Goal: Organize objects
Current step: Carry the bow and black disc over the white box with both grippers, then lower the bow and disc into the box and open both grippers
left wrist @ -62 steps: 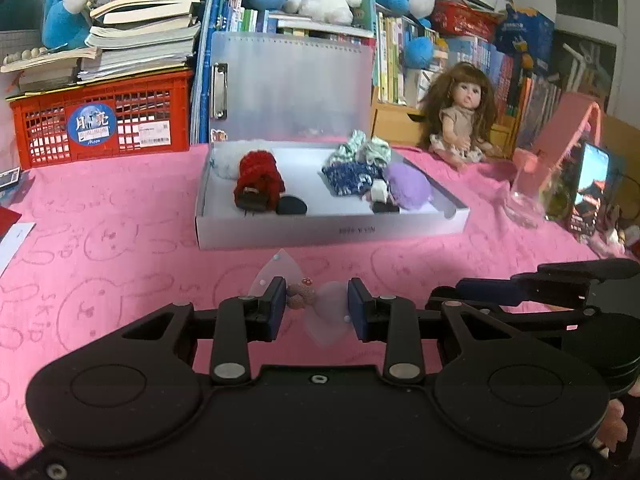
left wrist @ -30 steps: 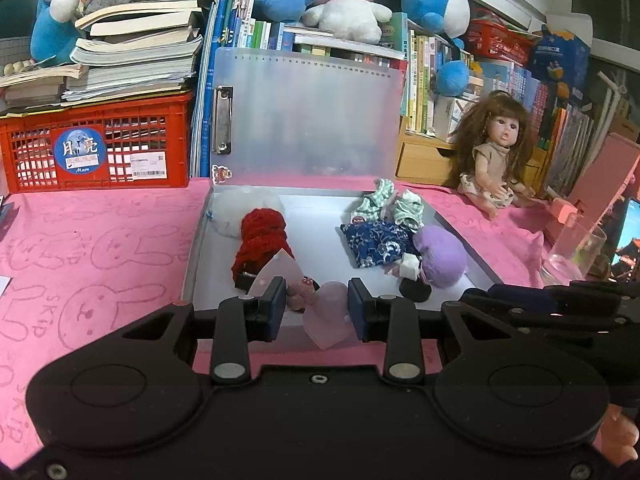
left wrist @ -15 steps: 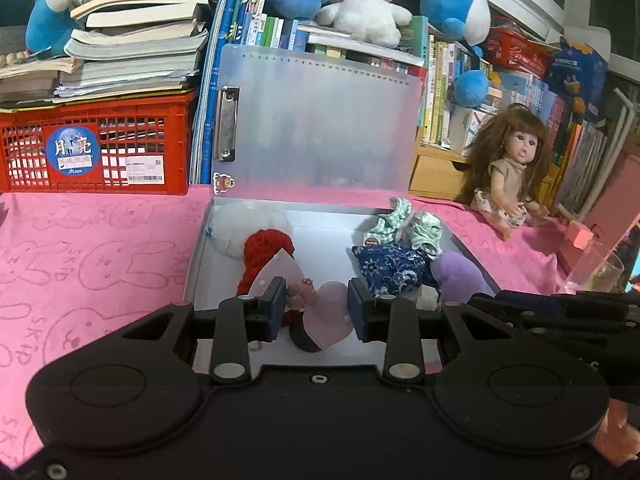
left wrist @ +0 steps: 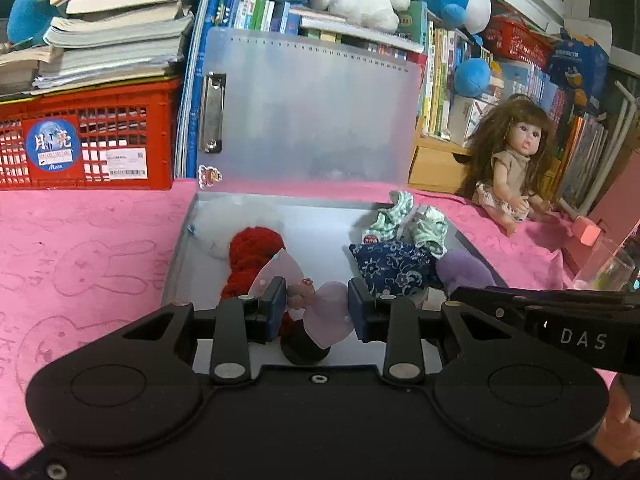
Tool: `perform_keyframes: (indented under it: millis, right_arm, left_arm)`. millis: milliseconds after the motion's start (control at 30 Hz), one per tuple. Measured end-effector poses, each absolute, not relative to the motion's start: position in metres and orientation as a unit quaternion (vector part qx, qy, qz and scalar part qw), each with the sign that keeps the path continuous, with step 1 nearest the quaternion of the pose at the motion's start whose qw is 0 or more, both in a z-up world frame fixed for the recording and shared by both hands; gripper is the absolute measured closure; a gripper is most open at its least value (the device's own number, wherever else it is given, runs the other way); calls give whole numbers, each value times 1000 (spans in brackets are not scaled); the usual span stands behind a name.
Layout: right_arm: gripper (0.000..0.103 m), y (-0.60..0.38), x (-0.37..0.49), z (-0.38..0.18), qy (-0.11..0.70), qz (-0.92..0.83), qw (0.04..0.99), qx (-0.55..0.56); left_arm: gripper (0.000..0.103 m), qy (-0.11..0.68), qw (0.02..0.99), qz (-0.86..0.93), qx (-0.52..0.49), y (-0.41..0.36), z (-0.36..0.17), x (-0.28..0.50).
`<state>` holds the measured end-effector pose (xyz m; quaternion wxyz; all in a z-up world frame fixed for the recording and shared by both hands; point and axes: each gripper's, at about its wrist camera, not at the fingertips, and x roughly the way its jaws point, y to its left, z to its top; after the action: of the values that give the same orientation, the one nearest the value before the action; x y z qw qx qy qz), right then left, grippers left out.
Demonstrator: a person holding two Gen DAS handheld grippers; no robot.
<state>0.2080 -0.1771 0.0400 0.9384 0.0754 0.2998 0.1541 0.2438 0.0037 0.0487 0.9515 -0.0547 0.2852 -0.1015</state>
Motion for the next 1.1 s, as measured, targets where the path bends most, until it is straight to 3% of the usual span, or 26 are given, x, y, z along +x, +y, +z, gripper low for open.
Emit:
perform_keyframes:
  millis: [533, 600, 633, 1100]
  right_arm:
    - [66, -192, 230, 23, 324, 160, 921, 146]
    - [66, -192, 232, 20, 328, 159, 919, 150]
    - [66, -192, 233, 19, 330, 159, 918, 151]
    - [66, -199, 246, 4, 349, 141, 913, 157]
  left_arm:
    - [71, 283, 949, -134, -47, -6, 32, 253]
    - [72, 284, 948, -138, -41, -9, 30, 254]
    - [78, 285, 948, -139, -40, -9, 29, 255]
    - [80, 305, 943, -126, -39, -11, 16, 267]
